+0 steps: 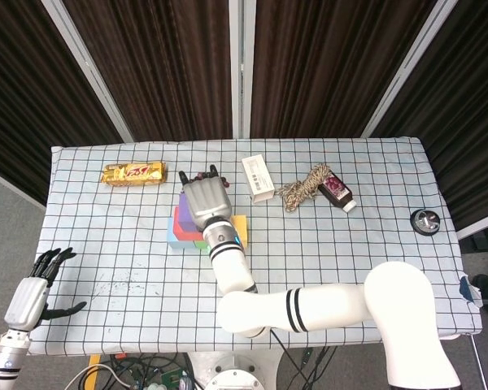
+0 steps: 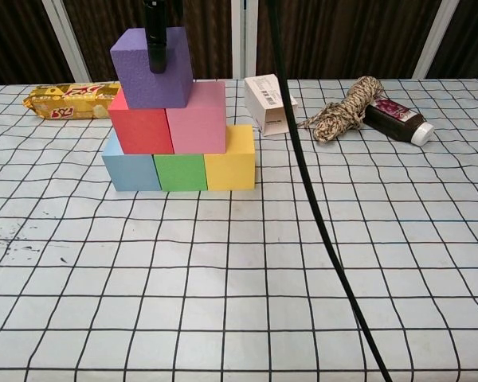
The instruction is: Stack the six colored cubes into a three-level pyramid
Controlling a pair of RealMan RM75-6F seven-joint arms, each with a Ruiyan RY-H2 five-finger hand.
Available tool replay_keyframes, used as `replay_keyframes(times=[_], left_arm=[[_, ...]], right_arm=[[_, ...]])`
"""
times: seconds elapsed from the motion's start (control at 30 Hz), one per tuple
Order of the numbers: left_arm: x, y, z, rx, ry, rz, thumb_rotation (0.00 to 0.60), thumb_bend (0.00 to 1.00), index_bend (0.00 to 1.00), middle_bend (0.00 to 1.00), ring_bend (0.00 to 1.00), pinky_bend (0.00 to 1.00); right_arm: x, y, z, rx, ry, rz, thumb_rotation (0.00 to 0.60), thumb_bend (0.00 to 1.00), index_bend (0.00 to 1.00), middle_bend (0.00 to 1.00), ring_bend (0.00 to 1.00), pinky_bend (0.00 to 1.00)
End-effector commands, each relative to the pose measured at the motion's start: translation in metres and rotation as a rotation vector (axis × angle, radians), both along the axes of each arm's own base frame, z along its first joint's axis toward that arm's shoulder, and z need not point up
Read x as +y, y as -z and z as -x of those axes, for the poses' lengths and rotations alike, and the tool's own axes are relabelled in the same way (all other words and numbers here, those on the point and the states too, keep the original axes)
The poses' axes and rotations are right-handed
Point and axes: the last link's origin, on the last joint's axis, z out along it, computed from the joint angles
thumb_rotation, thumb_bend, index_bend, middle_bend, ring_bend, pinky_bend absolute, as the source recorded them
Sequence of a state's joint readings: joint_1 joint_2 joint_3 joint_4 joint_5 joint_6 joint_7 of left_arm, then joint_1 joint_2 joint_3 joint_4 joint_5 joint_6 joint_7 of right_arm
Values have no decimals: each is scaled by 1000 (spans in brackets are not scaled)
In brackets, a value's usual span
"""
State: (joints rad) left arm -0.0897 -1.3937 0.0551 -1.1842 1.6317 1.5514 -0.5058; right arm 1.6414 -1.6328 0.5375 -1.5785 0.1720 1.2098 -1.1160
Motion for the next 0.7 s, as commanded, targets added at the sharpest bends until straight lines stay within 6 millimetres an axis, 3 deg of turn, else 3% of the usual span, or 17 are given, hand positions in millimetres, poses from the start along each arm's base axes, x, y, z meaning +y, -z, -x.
replay_keyframes(times=[0.03,0.7], left_arm=[[0,0,0,0,-1,-1,600,0,49,148,47,20],[-1,0,2,-2,-6,0,600,0,49,148,47,20]], right_arm=[[0,1,-1,-1,-1,0,600,157,0,587,193,0],[0,3,0,-7,-3,1,600,158,0,587,193,0]])
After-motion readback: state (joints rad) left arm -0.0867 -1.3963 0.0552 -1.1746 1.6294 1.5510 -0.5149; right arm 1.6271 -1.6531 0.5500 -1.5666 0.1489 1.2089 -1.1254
